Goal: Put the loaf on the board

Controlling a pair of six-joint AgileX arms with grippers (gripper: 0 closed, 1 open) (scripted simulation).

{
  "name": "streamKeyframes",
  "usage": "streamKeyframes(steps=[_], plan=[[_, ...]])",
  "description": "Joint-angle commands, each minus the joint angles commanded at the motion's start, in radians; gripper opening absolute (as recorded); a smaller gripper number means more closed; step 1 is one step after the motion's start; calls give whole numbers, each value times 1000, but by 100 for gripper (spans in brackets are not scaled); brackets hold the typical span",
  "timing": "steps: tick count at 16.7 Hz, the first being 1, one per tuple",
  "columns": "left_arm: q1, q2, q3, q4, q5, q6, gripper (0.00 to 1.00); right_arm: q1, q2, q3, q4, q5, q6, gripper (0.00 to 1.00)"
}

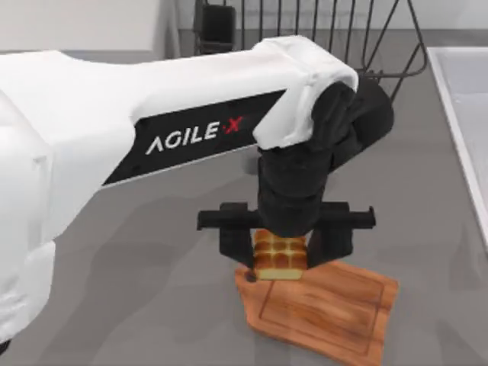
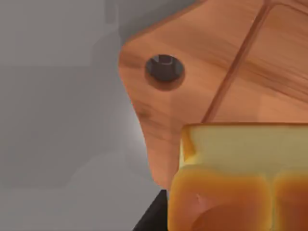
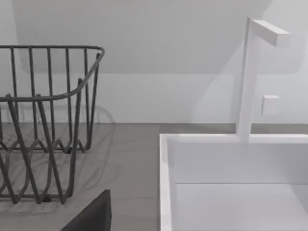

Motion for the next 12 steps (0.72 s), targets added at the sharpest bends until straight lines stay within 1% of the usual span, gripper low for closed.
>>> streamKeyframes(steps=[2,4,12], plan=[[-50,33,44,15,3,-53,0,0,0,0,0,0,0,100],[-75,54,69,24,6,-71,0,0,0,0,0,0,0,100],[-73,56,56,41,6,-71,0,0,0,0,0,0,0,100]])
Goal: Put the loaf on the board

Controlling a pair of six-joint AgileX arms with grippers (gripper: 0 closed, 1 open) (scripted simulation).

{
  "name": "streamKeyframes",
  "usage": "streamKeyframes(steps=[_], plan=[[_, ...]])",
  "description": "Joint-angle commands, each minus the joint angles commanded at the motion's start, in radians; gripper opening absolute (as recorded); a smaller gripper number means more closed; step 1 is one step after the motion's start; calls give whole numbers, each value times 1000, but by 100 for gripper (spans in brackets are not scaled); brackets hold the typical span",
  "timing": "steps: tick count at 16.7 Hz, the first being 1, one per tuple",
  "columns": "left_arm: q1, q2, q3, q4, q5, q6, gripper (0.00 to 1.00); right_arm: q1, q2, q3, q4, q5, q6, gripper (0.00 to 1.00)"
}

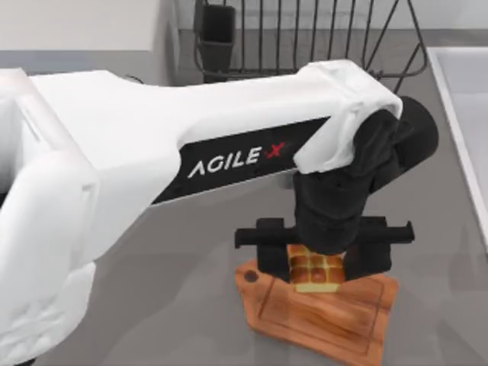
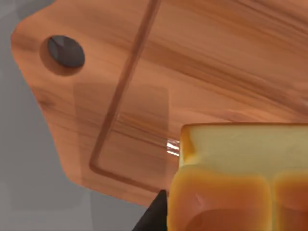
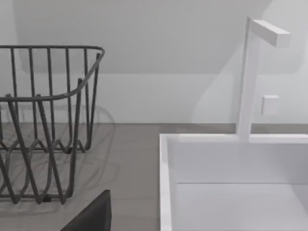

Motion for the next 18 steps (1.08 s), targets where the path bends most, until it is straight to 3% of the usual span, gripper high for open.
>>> streamKeyframes(steps=[17,18], plan=[[-3,40,-102,142,1,1,0,0,0,0,0,0,0,100],[-3,40,-102,142,1,1,8,0,0,0,0,0,0,100]])
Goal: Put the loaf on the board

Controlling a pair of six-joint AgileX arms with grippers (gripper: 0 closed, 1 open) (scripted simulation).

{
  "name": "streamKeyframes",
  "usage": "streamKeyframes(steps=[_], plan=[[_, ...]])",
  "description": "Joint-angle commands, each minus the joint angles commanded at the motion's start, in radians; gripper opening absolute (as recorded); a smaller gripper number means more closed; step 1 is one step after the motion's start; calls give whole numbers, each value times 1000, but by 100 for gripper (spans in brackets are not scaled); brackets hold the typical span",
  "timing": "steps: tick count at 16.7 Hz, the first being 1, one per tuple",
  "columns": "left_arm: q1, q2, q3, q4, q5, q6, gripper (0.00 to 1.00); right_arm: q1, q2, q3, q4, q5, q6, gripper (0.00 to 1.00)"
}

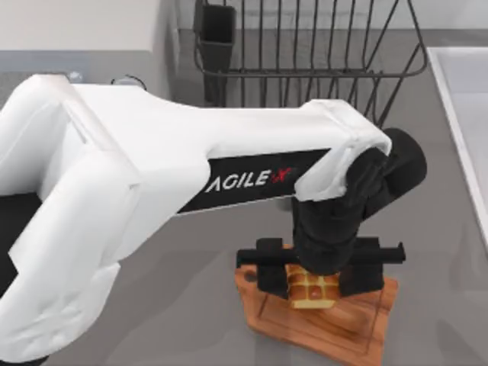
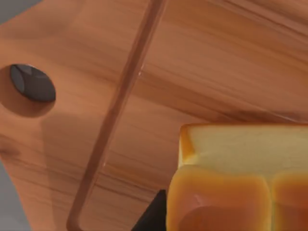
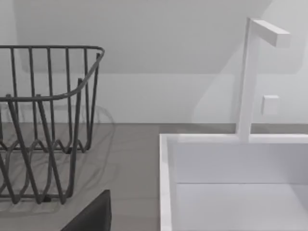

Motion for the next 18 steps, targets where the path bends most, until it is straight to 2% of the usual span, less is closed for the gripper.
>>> streamKeyframes(steps=[12,18], plan=[[0,0,0,0,0,0,98,0,0,0,0,0,0,100],[0,0,0,0,0,0,100,0,0,0,0,0,0,100]])
